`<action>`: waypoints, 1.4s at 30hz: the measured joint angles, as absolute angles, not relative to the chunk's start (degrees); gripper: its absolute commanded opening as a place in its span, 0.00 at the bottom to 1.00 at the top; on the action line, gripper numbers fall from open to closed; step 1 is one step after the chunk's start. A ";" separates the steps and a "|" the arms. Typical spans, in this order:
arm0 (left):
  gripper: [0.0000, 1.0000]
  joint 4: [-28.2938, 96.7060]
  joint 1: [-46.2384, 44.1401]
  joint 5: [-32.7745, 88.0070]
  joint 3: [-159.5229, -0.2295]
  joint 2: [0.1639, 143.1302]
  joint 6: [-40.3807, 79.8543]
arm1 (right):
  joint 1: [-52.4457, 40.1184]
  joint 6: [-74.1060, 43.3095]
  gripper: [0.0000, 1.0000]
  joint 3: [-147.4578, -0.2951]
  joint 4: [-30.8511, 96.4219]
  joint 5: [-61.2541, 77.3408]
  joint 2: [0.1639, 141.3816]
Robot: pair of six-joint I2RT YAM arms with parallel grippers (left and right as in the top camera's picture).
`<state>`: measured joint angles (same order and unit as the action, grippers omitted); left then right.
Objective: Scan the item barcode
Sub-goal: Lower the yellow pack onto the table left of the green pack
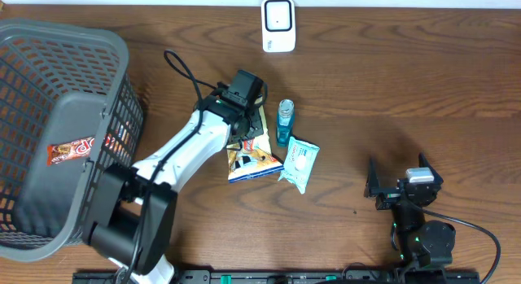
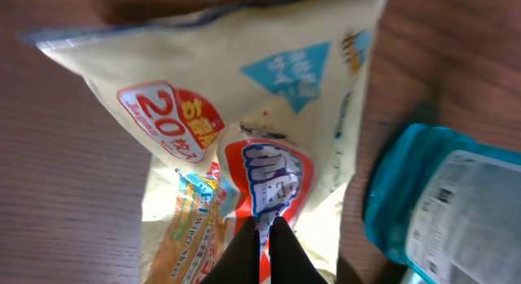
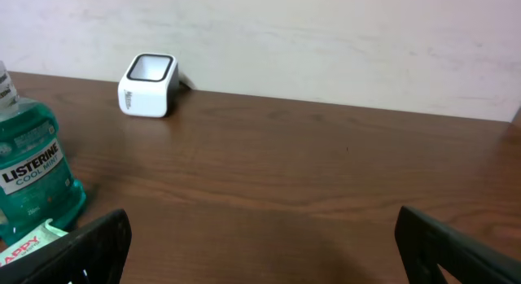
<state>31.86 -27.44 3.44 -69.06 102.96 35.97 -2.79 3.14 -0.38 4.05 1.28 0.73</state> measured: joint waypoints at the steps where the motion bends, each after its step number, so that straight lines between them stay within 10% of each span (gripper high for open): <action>1: 0.08 31.88 -27.44 4.21 -69.06 103.72 36.51 | -2.81 3.14 0.99 -0.38 4.05 1.28 0.73; 42: 0.08 47.79 -25.32 -1.69 -65.17 91.26 52.71 | -2.81 3.14 0.99 -0.38 4.05 1.28 0.73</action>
